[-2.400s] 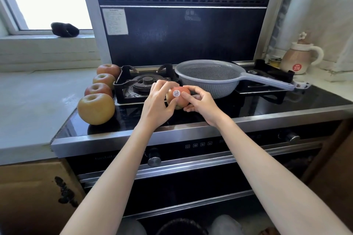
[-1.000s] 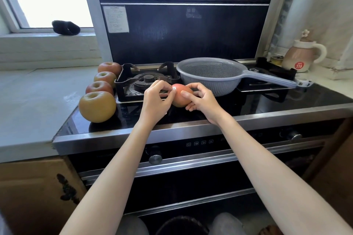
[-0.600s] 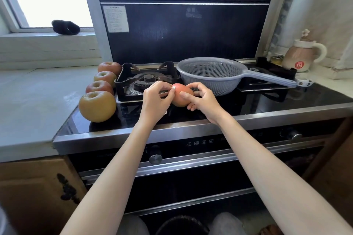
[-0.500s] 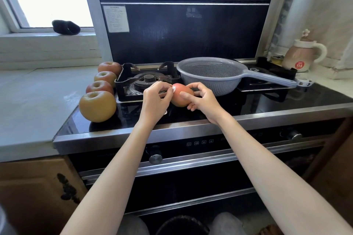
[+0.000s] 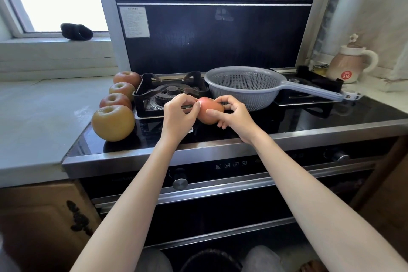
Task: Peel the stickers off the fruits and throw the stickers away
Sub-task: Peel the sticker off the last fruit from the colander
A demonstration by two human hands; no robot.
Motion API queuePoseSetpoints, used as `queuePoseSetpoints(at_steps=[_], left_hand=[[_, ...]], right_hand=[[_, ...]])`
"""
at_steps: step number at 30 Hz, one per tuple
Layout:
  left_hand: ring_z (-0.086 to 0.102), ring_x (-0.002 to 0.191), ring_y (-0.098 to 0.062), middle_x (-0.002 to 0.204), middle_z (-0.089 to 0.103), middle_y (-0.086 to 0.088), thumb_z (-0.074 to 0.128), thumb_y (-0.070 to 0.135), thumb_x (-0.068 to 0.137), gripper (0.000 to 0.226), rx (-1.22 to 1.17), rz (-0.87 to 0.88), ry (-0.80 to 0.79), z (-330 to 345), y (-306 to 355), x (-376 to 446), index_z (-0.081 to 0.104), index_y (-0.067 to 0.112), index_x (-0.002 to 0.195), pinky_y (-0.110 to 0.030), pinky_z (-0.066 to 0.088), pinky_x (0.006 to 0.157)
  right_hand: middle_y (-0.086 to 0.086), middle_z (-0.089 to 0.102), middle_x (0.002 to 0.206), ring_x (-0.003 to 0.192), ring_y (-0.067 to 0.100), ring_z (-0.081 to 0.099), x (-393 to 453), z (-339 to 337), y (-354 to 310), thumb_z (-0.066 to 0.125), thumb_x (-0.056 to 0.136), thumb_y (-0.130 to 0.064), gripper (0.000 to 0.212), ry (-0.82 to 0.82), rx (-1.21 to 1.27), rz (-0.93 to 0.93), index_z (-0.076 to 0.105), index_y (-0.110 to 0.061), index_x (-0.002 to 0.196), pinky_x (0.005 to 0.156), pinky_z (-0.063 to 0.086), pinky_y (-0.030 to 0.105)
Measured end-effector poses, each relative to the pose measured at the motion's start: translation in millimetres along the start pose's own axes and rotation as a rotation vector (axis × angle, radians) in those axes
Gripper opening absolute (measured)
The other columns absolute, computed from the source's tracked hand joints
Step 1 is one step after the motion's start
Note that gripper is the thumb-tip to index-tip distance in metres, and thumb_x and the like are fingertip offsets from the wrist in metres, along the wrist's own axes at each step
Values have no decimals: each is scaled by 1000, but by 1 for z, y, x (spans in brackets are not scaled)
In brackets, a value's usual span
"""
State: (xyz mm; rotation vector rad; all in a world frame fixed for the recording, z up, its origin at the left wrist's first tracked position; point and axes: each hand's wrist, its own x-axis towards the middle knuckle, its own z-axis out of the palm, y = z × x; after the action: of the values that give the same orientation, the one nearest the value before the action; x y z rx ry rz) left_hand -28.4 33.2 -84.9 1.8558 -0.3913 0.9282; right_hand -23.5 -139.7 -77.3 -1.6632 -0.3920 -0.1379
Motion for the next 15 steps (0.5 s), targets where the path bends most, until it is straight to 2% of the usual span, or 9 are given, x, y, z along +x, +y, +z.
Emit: queuePoseSetpoints(at_steps=[6,10,15], left_hand=[[66,82,-4,89,71,-5,70,6,83,3,-32,-53,-5,-1,5,-1,70,4,84,-11,52,68],[67,83,-9,87,71,-6,72,9,82,9,-42,-78,-9,-2,9,-2,69,1,84,-16,55,70],[68,84,-12,87,72,-8,70,4,82,4,-46,-104,-12,-4,12,-1,69,0,85,-19,56,72]], right_hand=[[13,61,98,50,12,54,-1,1,-1,80,78,-20,35,2,-21,-8,61,-18,107,49,46,19],[13,62,100,48,9,54,-2,1,-1,81,77,-21,34,-3,-34,-17,60,-21,104,49,46,19],[14,61,103,48,9,54,-2,1,-1,82,76,-22,33,-3,-40,-19,60,-24,102,49,46,19]])
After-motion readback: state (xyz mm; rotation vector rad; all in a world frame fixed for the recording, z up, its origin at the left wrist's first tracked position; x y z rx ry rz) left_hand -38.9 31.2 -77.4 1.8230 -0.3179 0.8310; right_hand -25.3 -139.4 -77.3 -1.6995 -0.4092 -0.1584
